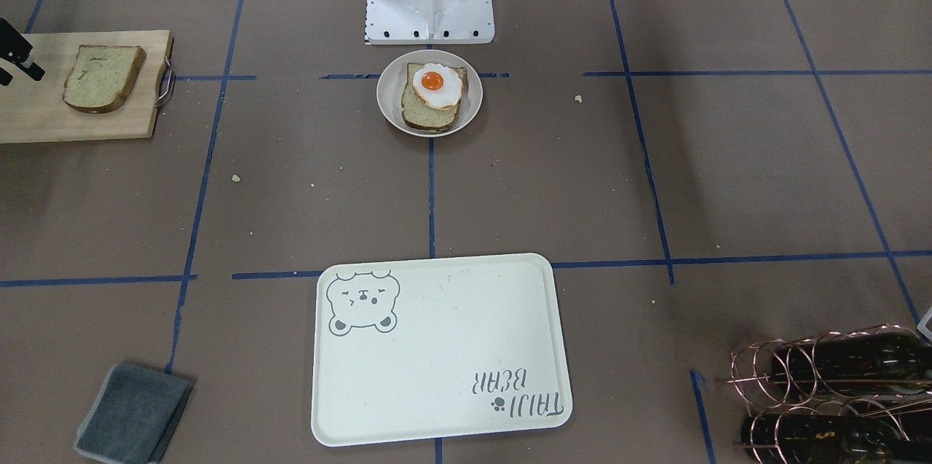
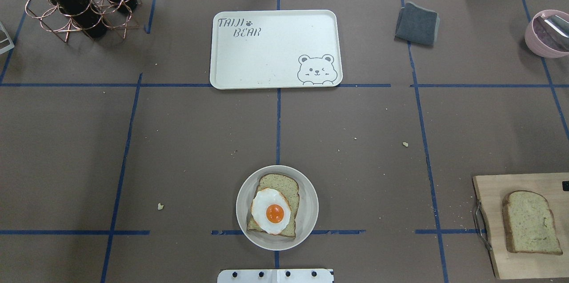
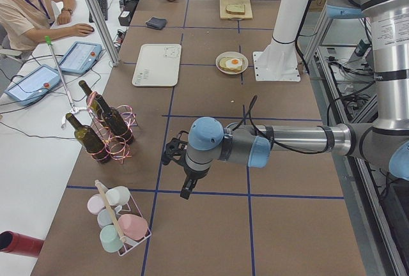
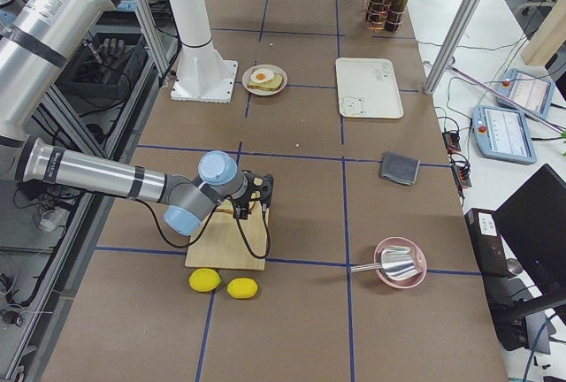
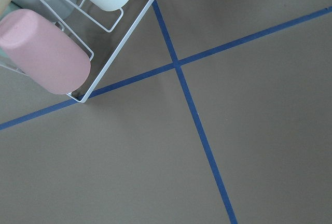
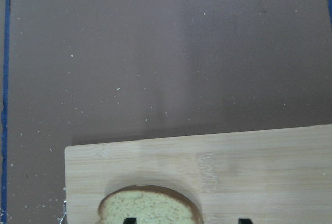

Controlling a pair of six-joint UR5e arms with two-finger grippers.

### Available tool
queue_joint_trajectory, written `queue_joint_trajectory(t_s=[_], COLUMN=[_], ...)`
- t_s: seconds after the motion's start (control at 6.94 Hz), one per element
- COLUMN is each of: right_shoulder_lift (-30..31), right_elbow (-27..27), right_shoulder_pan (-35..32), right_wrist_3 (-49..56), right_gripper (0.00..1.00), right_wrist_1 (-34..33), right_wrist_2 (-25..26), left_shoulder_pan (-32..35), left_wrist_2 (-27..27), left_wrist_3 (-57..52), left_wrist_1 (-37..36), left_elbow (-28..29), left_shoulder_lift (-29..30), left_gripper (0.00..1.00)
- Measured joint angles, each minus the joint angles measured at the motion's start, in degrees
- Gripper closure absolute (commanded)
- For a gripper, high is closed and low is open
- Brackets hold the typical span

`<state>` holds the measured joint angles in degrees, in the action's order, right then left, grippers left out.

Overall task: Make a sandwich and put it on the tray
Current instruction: 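Lower the right gripper toward the bread slice on the wooden board, then grasp the bread slice with the right gripper and lift it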

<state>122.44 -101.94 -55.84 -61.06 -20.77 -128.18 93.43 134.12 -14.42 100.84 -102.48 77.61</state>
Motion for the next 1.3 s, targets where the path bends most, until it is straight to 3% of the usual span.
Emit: queue_joint_trajectory(t_s=[0.43,0.86,1.01,1.15,1.3], right_shoulder_lift=[0.1,0.1,0.1,0.1,0.1], right_elbow=[3.4,4.7,5.6,6.5,6.9], right_shoulder_pan=[6.9,15.4,17.2,18.0,18.4], right_wrist_3=[-4.0,-8.2,-9.6,-10.4,-10.7], right_gripper=[0.42,0.43,0.57,0.93,1.00], right_wrist_1=[5.9,7.8,10.4,12.7,13.8], right_wrist_2=[3.4,10.6,11.7,12.2,12.4], left_shoulder_pan=[0.0,0.0,0.0,0.0,0.0], left_wrist_2=[0.0,0.0,0.0,0.0,0.0], left_wrist_3=[-0.1,0.0,0.0,0.0,0.0], left_wrist_1=[0.1,1.0,1.3,1.5,1.5], left_elbow=[-0.1,0.0,0.1,0.1,0.2], left_shoulder_lift=[0.0,0.0,0.0,0.0,0.0], left_gripper=[0.00,0.00,0.00,0.00,0.00])
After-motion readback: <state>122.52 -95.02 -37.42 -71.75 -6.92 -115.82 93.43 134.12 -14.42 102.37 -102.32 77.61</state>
